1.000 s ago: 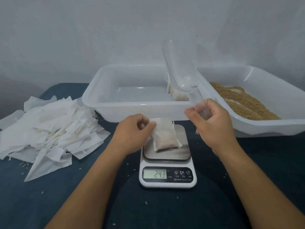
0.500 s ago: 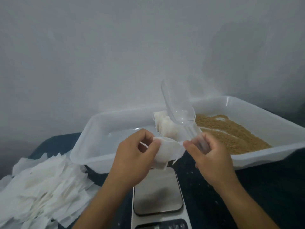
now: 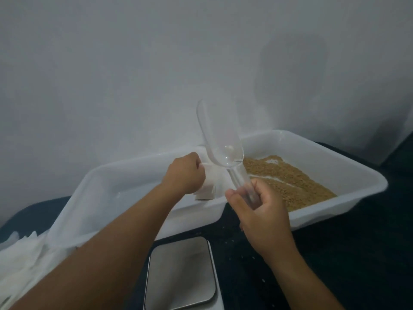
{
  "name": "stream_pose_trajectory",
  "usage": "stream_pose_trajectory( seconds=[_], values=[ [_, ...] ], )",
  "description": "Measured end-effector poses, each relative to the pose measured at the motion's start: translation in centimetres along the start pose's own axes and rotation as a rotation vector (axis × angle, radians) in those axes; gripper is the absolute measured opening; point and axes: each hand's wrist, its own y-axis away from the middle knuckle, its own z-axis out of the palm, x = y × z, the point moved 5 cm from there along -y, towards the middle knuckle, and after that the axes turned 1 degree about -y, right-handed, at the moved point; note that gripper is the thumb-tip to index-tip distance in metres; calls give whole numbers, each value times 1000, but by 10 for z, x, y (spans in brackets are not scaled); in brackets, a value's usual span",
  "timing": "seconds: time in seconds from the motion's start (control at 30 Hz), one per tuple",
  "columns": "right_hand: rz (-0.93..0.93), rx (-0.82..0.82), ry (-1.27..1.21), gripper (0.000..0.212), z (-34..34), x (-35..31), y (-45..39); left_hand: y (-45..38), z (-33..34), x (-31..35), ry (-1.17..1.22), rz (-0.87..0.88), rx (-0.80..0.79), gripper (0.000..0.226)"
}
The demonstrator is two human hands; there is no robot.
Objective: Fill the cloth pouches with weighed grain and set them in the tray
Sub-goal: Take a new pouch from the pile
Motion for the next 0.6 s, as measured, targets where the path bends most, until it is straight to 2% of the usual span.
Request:
stream_pose_trajectory(
  seconds=[0.2,0.3,0.47,0.6],
  values=[
    [29,16,-19,27,-4,3,-3,-22,35,-8,-27,-66,-126,14],
    [29,12,-16,28,-4,3,-3,-29,44,-16,36,-120,-189,22],
    [31,-6,-10,27,-3,4,-4,-36,41,-35,68,-199,-136,27],
    [33,-24,11,27,-2,8,-3,-33,23,-42,203,-224,-123,44]
  ],
)
